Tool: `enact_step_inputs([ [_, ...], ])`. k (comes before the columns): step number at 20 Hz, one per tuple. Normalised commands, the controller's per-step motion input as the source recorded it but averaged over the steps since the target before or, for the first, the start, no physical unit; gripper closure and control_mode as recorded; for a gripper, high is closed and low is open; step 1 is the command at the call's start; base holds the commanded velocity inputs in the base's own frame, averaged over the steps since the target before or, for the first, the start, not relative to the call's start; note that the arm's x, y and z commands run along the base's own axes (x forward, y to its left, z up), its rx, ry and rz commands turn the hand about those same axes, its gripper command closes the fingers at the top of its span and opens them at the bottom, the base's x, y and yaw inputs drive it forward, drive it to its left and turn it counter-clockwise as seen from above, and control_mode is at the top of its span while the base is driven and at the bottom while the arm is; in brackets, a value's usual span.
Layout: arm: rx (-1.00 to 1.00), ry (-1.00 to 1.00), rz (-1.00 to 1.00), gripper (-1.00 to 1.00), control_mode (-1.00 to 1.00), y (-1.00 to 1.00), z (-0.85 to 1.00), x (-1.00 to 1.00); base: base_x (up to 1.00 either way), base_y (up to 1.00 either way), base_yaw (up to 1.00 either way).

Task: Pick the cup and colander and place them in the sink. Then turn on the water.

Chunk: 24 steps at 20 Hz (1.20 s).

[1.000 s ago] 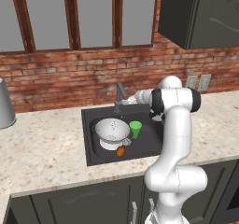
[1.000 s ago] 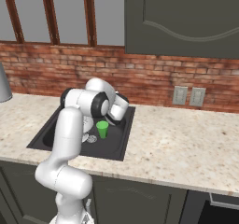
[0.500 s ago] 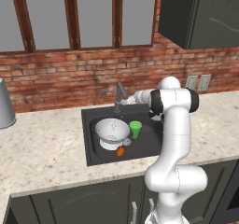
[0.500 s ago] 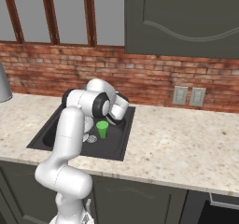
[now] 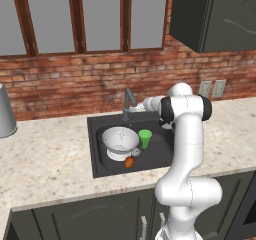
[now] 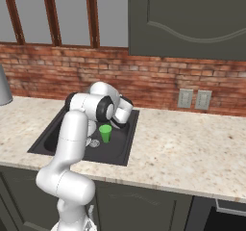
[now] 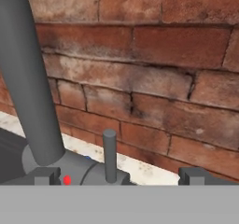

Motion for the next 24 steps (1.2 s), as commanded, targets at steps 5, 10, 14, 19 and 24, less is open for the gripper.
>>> enact_step_inputs([
  [5,0.0,0.0,0.0,-1.0,-1.0,0.0,0.0,0.02,0.0,0.0,0.0],
  [10,0.0,0.0,0.0,-1.0,-1.0,0.02,0.0,0.11,0.0,0.0,0.0],
  [14,0.0,0.0,0.0,-1.0,-1.0,0.09,0.0,0.11,0.0,0.0,0.0],
  [19,0.0,0.0,0.0,-1.0,-1.0,0.01,0.0,0.08,0.0,0.0,0.0],
  [24,0.0,-0.01,0.0,-1.0,-1.0,0.0,0.0,0.06,0.0,0.0,0.0],
])
